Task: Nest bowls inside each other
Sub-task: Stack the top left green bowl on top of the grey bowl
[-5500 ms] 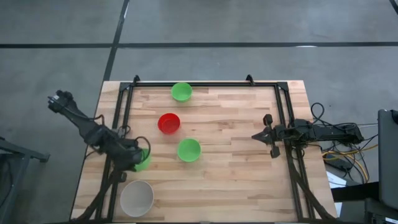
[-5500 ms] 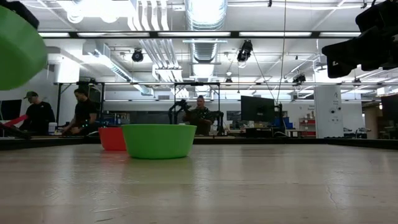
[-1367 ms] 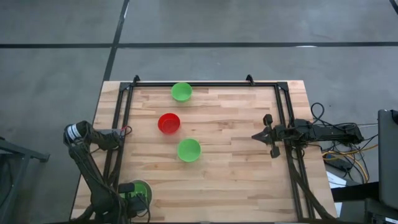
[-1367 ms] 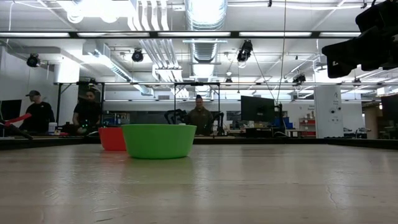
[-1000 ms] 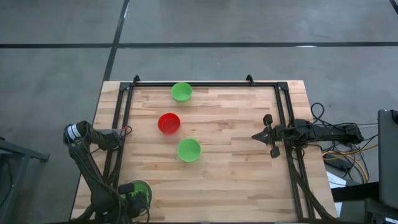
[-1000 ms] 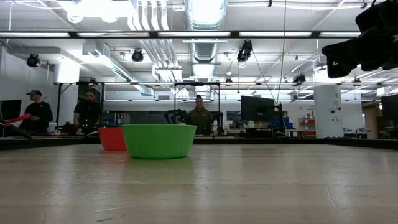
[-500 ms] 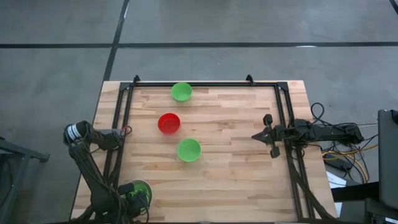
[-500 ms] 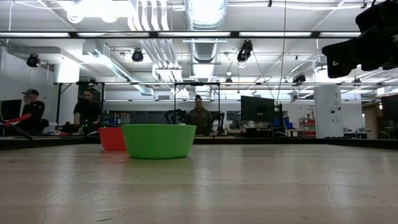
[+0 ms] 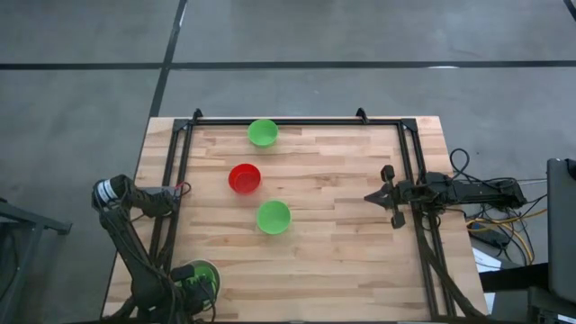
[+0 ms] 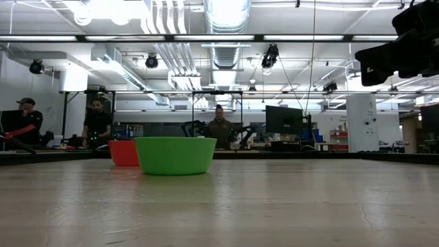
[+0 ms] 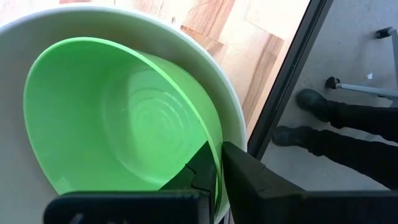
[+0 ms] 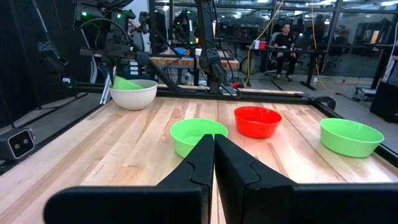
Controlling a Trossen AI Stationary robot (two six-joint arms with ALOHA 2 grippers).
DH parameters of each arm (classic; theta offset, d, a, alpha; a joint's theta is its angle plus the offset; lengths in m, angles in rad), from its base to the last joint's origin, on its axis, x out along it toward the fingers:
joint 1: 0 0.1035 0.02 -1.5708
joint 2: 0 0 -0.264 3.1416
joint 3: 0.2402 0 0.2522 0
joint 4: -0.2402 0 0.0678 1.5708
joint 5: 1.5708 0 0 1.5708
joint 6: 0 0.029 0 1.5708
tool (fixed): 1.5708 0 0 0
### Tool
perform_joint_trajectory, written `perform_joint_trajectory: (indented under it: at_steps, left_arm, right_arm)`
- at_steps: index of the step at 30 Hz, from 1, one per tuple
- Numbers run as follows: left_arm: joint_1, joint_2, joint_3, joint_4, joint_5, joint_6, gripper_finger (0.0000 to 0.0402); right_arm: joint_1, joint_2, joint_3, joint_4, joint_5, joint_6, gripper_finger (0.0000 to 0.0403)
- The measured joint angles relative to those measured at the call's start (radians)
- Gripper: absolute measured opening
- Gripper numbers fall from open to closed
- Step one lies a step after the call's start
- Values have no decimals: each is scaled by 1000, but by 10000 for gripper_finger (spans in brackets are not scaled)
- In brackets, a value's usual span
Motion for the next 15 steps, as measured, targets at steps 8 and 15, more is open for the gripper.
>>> perform_joint_trajectory:
  at_steps: [8, 15]
  left_arm:
    - [0, 0, 0, 2, -3, -30, 28]
    - [0, -2, 0, 5, -5, -30, 28]
  right_arm:
    - [0, 0, 0, 0, 0, 0, 9]
    - [0, 0, 0, 0, 0, 0, 9]
